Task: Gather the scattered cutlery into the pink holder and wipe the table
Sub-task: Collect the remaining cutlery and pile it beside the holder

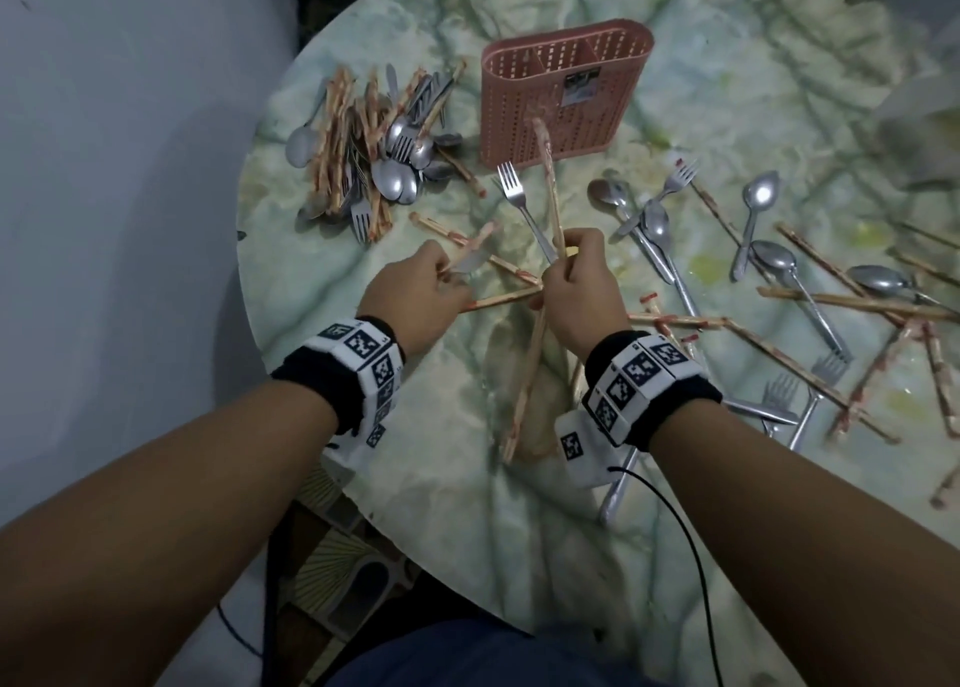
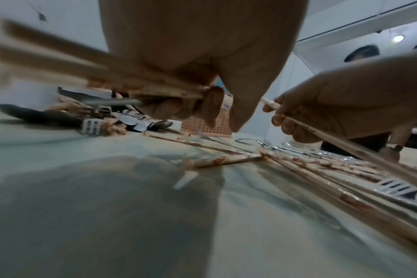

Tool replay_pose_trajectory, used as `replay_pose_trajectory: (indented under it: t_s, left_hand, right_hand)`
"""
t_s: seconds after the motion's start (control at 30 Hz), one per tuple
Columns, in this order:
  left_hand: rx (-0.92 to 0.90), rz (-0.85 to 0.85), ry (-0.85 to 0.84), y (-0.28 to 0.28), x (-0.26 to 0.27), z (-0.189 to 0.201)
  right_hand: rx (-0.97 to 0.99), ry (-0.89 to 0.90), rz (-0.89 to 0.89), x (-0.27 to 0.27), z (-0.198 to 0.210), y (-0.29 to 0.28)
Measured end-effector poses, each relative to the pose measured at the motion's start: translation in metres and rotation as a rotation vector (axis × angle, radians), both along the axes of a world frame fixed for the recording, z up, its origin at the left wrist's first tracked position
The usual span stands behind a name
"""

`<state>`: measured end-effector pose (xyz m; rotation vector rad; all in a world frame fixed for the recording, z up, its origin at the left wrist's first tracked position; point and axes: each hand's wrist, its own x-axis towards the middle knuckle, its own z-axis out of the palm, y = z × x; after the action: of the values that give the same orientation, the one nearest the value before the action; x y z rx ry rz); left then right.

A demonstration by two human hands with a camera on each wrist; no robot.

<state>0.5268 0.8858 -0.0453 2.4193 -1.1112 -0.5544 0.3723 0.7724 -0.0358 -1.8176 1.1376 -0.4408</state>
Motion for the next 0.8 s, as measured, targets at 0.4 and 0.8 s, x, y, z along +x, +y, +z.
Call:
replay_pose_trajectory:
  t_s: [0.4,0.8]
  left_hand:
    - [0.162,-0.320,-0.072,0.004,0.003,-0.012]
    - [0.154,-0.051,0.044,-0.007,-0.039,0.000]
  right_hand:
    - [0.071,-0.099,-0.109,-0.017,0.007,-0.017]
    - [0.074,-0.229,-0.212,-0.039,-0.005,-0.026]
